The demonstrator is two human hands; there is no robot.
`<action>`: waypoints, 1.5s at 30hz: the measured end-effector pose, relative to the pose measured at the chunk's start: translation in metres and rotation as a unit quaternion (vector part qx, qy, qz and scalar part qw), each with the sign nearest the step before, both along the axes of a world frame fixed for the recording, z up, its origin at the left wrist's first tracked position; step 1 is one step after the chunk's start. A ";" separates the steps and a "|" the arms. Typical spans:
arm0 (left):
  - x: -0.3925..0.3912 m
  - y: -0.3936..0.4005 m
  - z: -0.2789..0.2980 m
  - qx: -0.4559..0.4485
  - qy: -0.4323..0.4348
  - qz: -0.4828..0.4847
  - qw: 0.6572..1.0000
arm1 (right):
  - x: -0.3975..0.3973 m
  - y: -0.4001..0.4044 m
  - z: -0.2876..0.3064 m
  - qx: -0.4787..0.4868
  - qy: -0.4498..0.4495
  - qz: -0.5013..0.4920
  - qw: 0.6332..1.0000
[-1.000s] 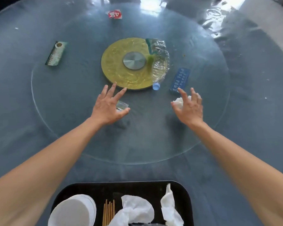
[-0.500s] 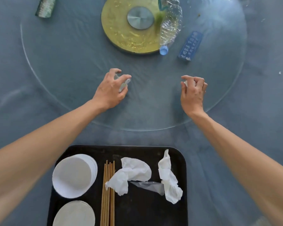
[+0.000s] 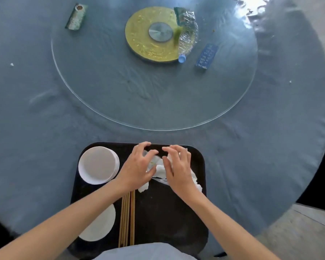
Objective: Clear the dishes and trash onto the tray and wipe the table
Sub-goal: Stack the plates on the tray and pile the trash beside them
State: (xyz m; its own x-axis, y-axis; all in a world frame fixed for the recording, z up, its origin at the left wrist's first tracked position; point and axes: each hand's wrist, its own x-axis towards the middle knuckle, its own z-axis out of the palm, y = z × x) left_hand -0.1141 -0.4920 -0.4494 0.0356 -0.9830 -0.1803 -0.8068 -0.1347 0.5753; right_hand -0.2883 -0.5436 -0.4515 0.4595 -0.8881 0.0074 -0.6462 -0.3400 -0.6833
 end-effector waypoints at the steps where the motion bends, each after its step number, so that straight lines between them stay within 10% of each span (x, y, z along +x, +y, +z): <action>1: -0.005 0.010 -0.003 0.005 -0.005 -0.002 1.000 | -0.001 0.012 -0.004 0.016 0.006 0.013 1.000; 27: -0.020 0.046 -0.019 -0.001 -0.091 -0.120 0.989 | -0.039 0.020 -0.010 -0.013 0.075 0.065 0.995; 45: 0.159 -0.350 0.083 -0.119 -0.143 0.007 0.983 | 0.077 -0.375 0.063 -0.105 0.082 -0.032 0.991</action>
